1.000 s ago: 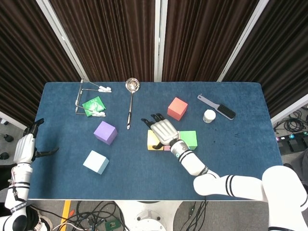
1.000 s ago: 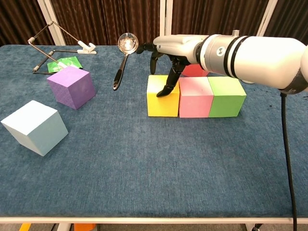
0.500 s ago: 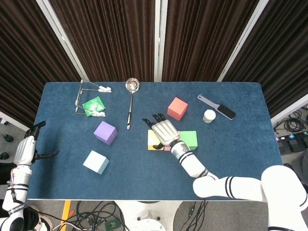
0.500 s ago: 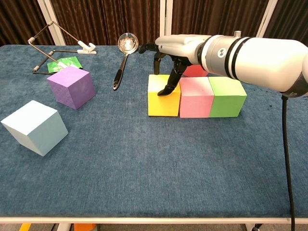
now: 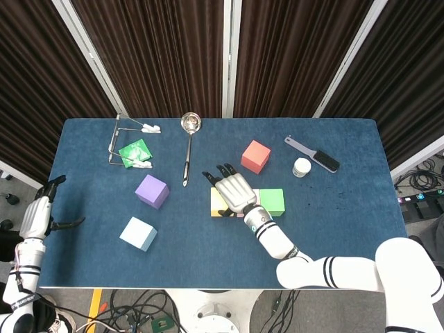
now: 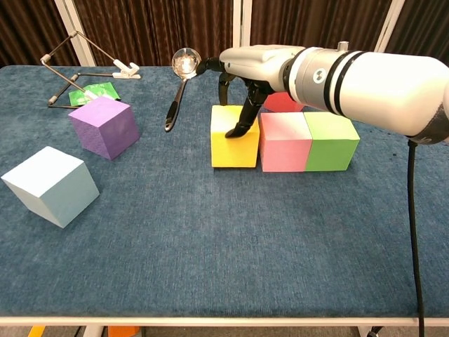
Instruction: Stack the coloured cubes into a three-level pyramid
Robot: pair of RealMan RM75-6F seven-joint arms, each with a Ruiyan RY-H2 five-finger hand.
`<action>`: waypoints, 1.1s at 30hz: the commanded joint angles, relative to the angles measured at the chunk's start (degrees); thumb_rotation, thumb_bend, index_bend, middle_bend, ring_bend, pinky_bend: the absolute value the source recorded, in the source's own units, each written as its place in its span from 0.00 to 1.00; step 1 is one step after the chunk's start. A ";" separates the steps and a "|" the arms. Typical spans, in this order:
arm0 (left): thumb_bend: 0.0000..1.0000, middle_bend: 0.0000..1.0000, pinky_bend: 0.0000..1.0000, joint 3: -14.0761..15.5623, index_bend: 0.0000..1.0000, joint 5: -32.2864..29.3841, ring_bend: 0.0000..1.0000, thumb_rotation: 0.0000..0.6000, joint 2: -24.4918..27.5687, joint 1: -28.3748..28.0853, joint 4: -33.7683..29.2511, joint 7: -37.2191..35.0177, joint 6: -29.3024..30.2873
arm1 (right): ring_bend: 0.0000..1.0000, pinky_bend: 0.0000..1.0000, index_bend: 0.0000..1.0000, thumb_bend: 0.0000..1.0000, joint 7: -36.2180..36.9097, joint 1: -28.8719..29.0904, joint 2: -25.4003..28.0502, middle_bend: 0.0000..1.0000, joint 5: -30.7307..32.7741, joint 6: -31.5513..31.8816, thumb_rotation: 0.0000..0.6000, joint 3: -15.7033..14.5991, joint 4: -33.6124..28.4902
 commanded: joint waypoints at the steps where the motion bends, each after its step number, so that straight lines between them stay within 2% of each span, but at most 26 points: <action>1: 0.00 0.10 0.01 0.03 0.07 0.01 0.00 1.00 -0.01 0.08 0.05 -0.14 -0.08 | 0.00 0.00 0.00 0.13 -1.46 0.35 0.14 0.50 1.07 0.91 1.00 -0.23 -0.88; 13: 0.00 0.10 0.01 -0.15 0.07 0.20 0.00 1.00 -0.28 0.26 0.51 -0.57 -0.22 | 0.00 0.00 0.00 0.15 -4.68 1.24 -0.55 0.50 3.48 2.12 1.00 -0.84 -1.30; 33: 0.00 0.10 0.01 -0.22 0.07 0.37 0.00 1.00 -1.13 0.35 1.29 1.02 0.14 | 0.00 0.00 0.00 0.15 -5.48 1.31 -0.65 0.48 4.66 2.45 1.00 -1.05 -1.32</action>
